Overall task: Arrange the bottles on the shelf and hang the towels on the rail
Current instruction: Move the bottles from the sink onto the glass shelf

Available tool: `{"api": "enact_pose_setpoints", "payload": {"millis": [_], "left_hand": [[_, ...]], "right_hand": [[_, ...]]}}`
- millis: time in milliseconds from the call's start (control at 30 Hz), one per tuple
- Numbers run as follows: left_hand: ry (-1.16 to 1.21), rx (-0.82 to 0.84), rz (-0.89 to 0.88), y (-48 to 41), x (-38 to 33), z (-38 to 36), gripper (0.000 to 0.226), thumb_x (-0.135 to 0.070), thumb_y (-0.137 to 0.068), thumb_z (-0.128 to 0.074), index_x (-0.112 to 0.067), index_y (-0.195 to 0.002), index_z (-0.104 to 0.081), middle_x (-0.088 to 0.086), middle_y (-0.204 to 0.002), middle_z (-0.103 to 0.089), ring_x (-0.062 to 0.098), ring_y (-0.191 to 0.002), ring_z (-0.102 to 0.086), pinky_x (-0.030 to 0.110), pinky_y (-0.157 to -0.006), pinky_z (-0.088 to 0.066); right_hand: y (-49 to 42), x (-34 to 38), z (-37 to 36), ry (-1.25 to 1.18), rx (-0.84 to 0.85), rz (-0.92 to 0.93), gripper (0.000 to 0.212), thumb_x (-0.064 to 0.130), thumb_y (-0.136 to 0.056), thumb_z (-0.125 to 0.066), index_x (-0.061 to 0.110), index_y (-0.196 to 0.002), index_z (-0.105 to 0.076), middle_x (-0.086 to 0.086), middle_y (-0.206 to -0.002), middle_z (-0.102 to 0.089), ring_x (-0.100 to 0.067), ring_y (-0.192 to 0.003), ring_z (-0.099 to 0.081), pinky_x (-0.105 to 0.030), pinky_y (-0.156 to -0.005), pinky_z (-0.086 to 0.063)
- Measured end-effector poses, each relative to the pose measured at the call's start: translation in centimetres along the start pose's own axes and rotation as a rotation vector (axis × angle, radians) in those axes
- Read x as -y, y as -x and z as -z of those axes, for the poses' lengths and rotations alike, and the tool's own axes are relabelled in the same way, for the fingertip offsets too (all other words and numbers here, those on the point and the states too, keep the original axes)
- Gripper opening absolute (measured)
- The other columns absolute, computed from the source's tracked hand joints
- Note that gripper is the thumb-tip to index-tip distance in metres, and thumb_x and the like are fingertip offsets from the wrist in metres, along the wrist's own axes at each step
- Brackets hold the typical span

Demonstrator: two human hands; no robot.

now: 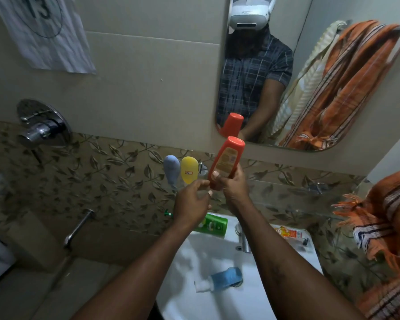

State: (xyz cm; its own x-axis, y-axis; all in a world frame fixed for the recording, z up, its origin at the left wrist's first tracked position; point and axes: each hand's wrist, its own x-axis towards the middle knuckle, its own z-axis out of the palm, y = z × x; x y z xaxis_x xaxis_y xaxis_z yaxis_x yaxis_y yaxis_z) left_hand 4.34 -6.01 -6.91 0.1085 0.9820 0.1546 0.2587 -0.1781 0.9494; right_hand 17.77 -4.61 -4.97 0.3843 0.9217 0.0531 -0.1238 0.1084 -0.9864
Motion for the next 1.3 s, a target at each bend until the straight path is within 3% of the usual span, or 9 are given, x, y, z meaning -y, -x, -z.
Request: {"api": "enact_pose_setpoints", "payload": {"millis": [133, 333, 500, 633, 800, 900, 1033, 1167, 1300], "left_hand": [[-0.067, -0.050, 0.031, 0.2, 1.5, 0.8, 0.015, -0.011, -0.096, -0.067, -0.022, -0.088, -0.073, -0.001, -0.081, -0.075, 0.017, -0.060, -0.075, 0.038, -0.064, -0.065], [-0.121, -0.058, 0.063, 0.3, 3.9, 1.8, 0.023, -0.012, -0.092, -0.069, -0.031, -0.079, -0.070, -0.006, -0.075, -0.075, 0.016, -0.062, -0.075, 0.044, -0.068, -0.066], [-0.139, -0.042, 0.096, 0.6, 5.3, 2.2, 0.022, -0.015, -0.092, -0.070, -0.030, -0.077, -0.071, -0.003, -0.077, -0.076, 0.018, -0.067, -0.076, 0.048, -0.068, -0.066], [-0.149, -0.009, 0.117, 0.8, 7.0, 2.2, 0.015, -0.028, -0.083, -0.066, -0.035, -0.070, -0.069, -0.006, -0.072, -0.075, 0.020, -0.068, -0.076, 0.050, -0.070, -0.065], [-0.187, 0.037, 0.148, 0.6, 8.6, 2.1, 0.012, -0.036, -0.080, -0.062, -0.040, -0.071, -0.069, -0.007, -0.076, -0.076, 0.021, -0.070, -0.076, 0.047, -0.071, -0.064], [-0.211, 0.056, 0.172, 0.4, 9.7, 2.0, 0.012, -0.034, -0.080, -0.062, -0.038, -0.071, -0.068, -0.003, -0.077, -0.077, 0.023, -0.072, -0.077, 0.045, -0.073, -0.064], [-0.284, 0.099, 0.221, -0.2, 12.3, 1.8, 0.012, -0.025, -0.085, -0.064, -0.026, -0.083, -0.076, -0.001, -0.079, -0.078, 0.024, -0.073, -0.077, 0.042, -0.074, -0.063], [-0.335, 0.193, 0.309, -0.1, 13.6, 1.3, 0.015, -0.024, -0.084, -0.063, -0.029, -0.078, -0.076, 0.001, -0.087, -0.081, 0.026, -0.081, -0.077, 0.035, -0.078, -0.063], [-0.398, 0.294, 0.378, 0.3, 14.6, 0.8, 0.024, -0.022, -0.091, -0.068, -0.020, -0.113, -0.079, 0.007, -0.109, -0.080, 0.031, -0.102, -0.074, 0.032, -0.087, -0.056]], "right_hand": [[-0.7, 0.1, -0.4, 0.076, 0.087, -0.002, 0.052, -0.004, -0.091, -0.071, 0.014, -0.137, -0.055, -0.007, -0.117, -0.073, -0.025, -0.105, -0.071, -0.038, -0.075, -0.059], [-0.8, 0.1, -0.5, 0.100, 0.144, -0.004, 0.049, -0.003, -0.092, -0.071, 0.015, -0.135, -0.055, -0.003, -0.112, -0.072, -0.025, -0.104, -0.070, -0.042, -0.075, -0.060], [-0.7, 0.3, -0.2, 0.125, 0.165, -0.026, 0.052, 0.000, -0.093, -0.071, 0.017, -0.137, -0.049, -0.001, -0.115, -0.070, -0.022, -0.107, -0.068, -0.036, -0.075, -0.060], [-0.6, 0.2, 0.2, 0.154, 0.135, -0.013, 0.067, -0.002, -0.088, -0.077, 0.014, -0.143, -0.042, 0.000, -0.118, -0.069, -0.012, -0.104, -0.070, -0.019, -0.065, -0.059], [-0.2, 0.0, 0.7, 0.199, 0.098, 0.021, 0.074, 0.002, -0.084, -0.083, 0.019, -0.143, -0.040, -0.001, -0.124, -0.066, -0.010, -0.106, -0.069, -0.021, -0.074, -0.060], [0.9, -0.6, 1.4, 0.284, -0.047, 0.099, 0.064, 0.016, -0.085, -0.086, 0.024, -0.137, -0.048, 0.000, -0.122, -0.068, -0.011, -0.108, -0.069, -0.025, -0.090, -0.059], [5.0, -4.2, 2.9, 0.518, -0.415, 0.306, 0.020, 0.024, -0.091, -0.081, 0.017, -0.102, -0.065, 0.003, -0.086, -0.069, -0.009, -0.076, -0.065, -0.029, -0.070, -0.055], [7.3, -10.5, 3.7, 0.847, -0.101, 0.205, 0.009, 0.016, -0.089, -0.077, 0.017, -0.092, -0.069, 0.003, -0.083, -0.071, -0.014, -0.078, -0.066, -0.038, -0.072, -0.055], [4.9, -13.8, 3.0, 1.204, 0.143, 0.042, 0.043, 0.029, -0.084, -0.080, 0.012, -0.122, -0.067, -0.011, -0.120, -0.067, -0.035, -0.112, -0.061, -0.043, -0.091, -0.052]]}}
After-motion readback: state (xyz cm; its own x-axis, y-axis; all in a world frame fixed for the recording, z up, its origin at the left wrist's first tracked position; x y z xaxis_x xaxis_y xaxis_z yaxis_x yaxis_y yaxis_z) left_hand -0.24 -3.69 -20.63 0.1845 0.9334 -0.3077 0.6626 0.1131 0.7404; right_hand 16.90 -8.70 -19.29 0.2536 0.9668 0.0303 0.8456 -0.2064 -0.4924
